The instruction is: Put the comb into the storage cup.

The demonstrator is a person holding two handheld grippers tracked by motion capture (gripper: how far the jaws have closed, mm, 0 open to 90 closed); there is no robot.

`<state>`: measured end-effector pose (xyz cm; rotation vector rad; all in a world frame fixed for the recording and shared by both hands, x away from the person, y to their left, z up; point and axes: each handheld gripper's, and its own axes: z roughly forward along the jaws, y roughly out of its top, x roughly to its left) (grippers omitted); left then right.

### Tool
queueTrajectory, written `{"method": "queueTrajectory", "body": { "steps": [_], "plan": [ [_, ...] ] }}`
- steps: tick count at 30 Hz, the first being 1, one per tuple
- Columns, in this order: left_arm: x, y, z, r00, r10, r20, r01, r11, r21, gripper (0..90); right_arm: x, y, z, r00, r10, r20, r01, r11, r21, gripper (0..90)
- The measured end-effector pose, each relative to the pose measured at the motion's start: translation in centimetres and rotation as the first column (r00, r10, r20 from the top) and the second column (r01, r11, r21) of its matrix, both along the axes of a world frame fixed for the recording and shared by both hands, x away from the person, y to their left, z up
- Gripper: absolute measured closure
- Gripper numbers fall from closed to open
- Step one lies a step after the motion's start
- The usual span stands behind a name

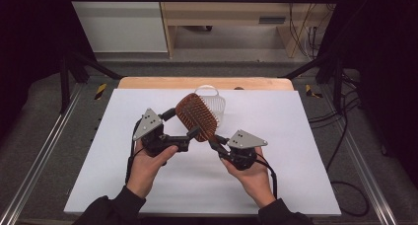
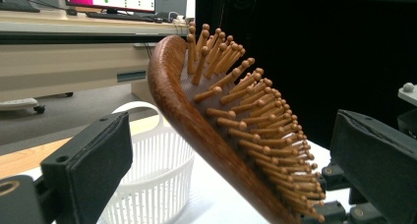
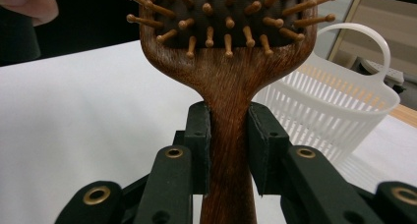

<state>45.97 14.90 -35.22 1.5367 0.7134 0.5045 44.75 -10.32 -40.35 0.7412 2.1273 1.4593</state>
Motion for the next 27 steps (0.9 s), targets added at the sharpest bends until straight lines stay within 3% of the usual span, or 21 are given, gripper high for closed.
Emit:
{"method": "queueTrajectory", "body": {
  "steps": [13,17,18,21,27],
  "plan": [
    [0.4,-0.1,-0.1,0.9996,0.003,-0.030,-0.004,0.9982,-0.059,5.1,-0.3,0.7,-0.3,0.9997,0.022,0.006,-0.022,1.000,0.001,72.9],
    [0.7,-0.3,-0.2,0.9983,-0.009,-0.058,0.004,0.9959,-0.090,10.1,-0.3,0.8,-0.3,0.9997,0.025,0.007,-0.025,1.000,0.003,72.9],
    [0.9,-0.3,-0.3,0.9971,-0.022,-0.073,0.014,0.9930,-0.118,13.8,-0.4,0.9,-0.3,0.9996,0.027,0.012,-0.027,1.000,0.004,72.9],
    [1.2,-0.4,-0.3,0.9947,-0.038,-0.095,0.024,0.9888,-0.148,19.5,-0.4,1.1,-0.5,0.9996,0.025,0.012,-0.025,1.000,0.002,72.9],
    [1.3,-0.4,-0.1,0.9923,-0.002,-0.124,-0.017,0.9874,-0.157,28.3,-0.4,1.4,-0.8,0.9997,0.025,0.003,-0.025,1.000,0.015,72.8]
  ]
}}
